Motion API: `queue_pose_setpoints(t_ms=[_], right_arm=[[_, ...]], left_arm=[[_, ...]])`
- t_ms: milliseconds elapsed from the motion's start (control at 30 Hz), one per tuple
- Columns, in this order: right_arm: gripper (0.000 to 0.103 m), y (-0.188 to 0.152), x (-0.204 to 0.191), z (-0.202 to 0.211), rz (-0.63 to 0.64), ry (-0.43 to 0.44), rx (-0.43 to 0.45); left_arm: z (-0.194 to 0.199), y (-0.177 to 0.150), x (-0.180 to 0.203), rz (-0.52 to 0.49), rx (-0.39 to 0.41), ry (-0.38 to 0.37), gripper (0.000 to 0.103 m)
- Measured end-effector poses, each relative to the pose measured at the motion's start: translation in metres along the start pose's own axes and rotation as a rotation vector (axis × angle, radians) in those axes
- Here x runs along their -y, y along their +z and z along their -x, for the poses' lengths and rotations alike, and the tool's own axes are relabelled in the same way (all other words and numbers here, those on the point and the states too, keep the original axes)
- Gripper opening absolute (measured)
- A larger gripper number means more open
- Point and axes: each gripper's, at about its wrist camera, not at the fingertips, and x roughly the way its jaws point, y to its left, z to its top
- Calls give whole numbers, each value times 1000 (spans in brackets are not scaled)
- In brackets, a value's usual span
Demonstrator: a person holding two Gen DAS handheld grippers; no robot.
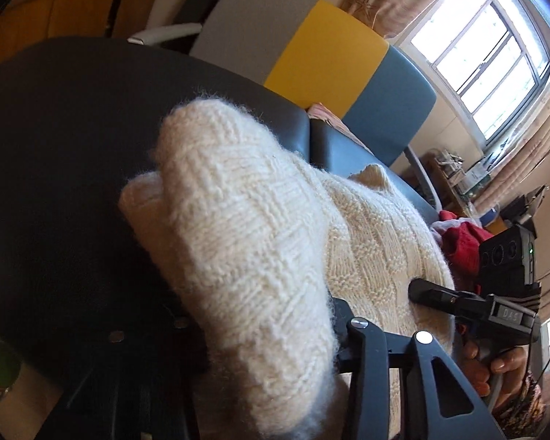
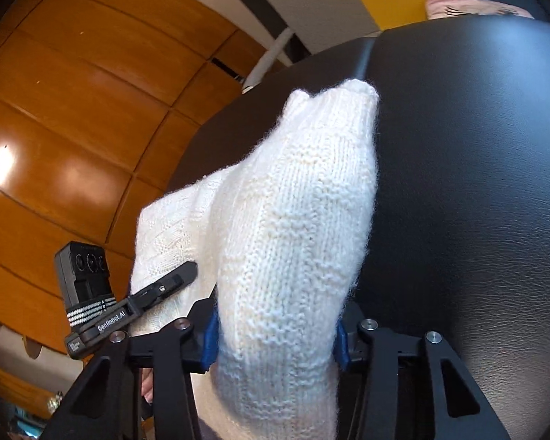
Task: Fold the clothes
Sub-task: 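Lift the sweater bundle with both grippers and carry it toward the green glass table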
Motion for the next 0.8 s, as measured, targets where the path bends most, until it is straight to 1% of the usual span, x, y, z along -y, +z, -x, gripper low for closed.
queue_pose_setpoints(t_ms=[233,367,433,667,767,800], right_arm=[[48,10,-50,-23,76,64,-29],[48,20,-95,-51,152,94,-65],[48,26,-119,-68,191,109,-87],[48,34,-210,-145,326,177,-187],[48,31,-236,-176,366,214,-248],[48,31,-243,-184,381,225,-268]], left_arm=[[58,-5,-1,-13,99,136,43],[98,-5,-9,-3,165,205,43],[118,-6,-21,19,194,233,43],[191,-18,-81,174,291,344,43],[221,-28,-108,243,330,400,43],[230,-31,-131,264,340,415,43]])
